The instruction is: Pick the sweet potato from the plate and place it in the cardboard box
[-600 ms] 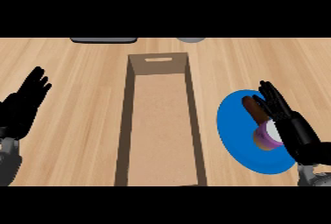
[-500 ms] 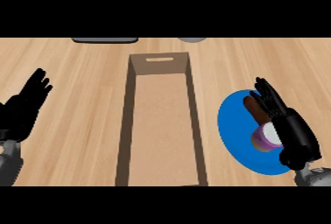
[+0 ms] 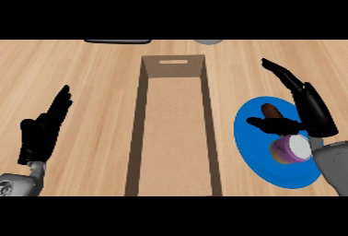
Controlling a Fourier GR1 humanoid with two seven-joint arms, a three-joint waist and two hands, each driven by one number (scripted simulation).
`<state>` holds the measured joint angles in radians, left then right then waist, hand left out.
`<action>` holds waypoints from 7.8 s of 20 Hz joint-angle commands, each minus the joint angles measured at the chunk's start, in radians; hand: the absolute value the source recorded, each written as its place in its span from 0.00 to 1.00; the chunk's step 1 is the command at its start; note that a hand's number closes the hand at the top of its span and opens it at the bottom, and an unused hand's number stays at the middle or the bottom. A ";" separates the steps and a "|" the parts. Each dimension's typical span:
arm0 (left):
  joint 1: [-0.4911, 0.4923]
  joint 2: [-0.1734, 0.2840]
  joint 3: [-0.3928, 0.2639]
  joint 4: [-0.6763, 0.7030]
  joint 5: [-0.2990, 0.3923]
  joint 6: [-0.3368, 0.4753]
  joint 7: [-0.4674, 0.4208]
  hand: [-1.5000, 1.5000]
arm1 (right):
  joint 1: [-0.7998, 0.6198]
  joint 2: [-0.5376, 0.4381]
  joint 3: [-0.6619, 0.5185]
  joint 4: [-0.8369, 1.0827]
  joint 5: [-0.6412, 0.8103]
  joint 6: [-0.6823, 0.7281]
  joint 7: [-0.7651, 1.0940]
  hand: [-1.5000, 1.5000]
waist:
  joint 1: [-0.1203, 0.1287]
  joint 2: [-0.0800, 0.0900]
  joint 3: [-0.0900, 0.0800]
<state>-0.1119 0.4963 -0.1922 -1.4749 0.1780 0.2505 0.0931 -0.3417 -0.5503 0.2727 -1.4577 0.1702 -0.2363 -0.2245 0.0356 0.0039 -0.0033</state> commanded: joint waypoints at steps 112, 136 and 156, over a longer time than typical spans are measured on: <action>0.142 -0.291 0.203 -0.084 -0.352 -0.144 0.010 0.50 | 0.646 0.550 0.568 -0.940 1.469 0.236 1.189 1.00 | -0.052 -0.012 0.001; 0.087 -0.296 0.182 -0.082 -0.353 -0.187 0.019 0.50 | -0.059 0.548 0.330 -0.486 1.058 0.266 1.511 1.00 | 0.021 0.011 0.001; 0.101 -0.293 0.208 -0.046 -0.366 -0.178 -0.030 0.50 | -0.462 0.550 0.083 0.261 0.758 -0.305 1.316 0.00 | 0.010 0.004 0.004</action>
<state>-0.0368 0.1982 0.0048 -1.5243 -0.1856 0.0668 0.0828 -0.7536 -0.0072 0.3924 -1.2459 0.9374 -0.3488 1.0356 0.0493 0.0104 0.0001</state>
